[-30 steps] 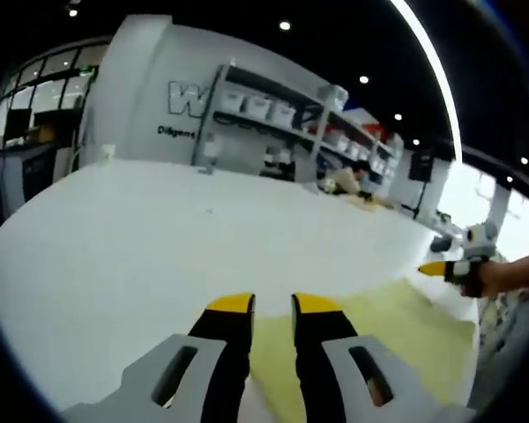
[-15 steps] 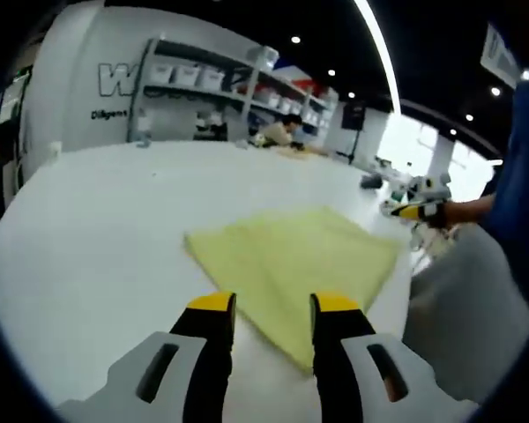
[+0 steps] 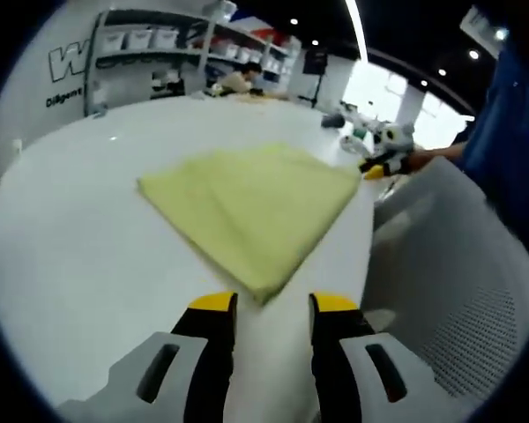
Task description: Fold the garment on the visible template until the final outline fits inside the template.
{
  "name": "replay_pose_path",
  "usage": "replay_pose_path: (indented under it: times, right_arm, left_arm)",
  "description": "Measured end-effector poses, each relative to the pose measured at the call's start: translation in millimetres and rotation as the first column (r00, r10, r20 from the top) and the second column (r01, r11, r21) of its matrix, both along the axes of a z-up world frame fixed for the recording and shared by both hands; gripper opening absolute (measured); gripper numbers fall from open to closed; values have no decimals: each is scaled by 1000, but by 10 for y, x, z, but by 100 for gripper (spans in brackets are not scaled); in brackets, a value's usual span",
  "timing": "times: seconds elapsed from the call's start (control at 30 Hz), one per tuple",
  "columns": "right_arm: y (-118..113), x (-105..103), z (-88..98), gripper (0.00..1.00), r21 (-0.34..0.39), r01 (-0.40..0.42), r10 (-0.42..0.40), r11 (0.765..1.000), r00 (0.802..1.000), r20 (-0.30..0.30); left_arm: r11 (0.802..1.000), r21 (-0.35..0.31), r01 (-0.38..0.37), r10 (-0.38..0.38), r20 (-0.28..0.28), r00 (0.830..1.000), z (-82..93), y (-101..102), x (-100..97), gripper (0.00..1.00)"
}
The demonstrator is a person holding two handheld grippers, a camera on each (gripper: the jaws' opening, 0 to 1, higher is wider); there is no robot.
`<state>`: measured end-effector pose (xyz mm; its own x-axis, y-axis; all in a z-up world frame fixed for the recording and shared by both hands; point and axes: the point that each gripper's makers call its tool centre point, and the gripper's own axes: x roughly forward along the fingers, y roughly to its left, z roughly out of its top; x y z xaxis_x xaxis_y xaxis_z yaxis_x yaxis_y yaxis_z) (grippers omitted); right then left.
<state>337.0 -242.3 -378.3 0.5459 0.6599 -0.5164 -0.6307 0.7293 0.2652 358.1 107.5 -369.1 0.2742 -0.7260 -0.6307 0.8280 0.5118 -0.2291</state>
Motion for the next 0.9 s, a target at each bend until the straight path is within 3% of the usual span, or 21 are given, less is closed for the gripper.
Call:
replay_pose_path:
  times: [0.1,0.23,0.33,0.5,0.7,0.8,0.9]
  right_arm:
    - [68,11,21,15,22,-41,41,999,999,-6]
    - [120,-11,114,8,13,-111,111,994,994,5]
    - [66,-14,107,2,-3,-127,127,992,992,-5]
    - [41,-48,20,0,-52,-177,175,983,984,-39]
    - [41,4,34,0,-80,-194,191,978,981,-48]
    - [-105,172,44,0,-126,-174,171,977,985,-37]
    - [-282,489,121,0,-142,-82,83,986,997,0]
  left_arm:
    - [998,60,20,-21,10,1000,-98,23,41,33]
    - [999,38,13,-14,19,1000,-73,-21,100,31]
    - [996,52,75,-77,40,996,-76,-48,57,23]
    - [995,78,60,-65,63,996,-117,-16,114,4]
    - [998,53,29,-31,47,998,-96,-26,143,2]
    - [1000,31,3,-4,44,999,-69,-92,161,2]
    - [1000,1,-26,26,82,996,13,-279,296,2]
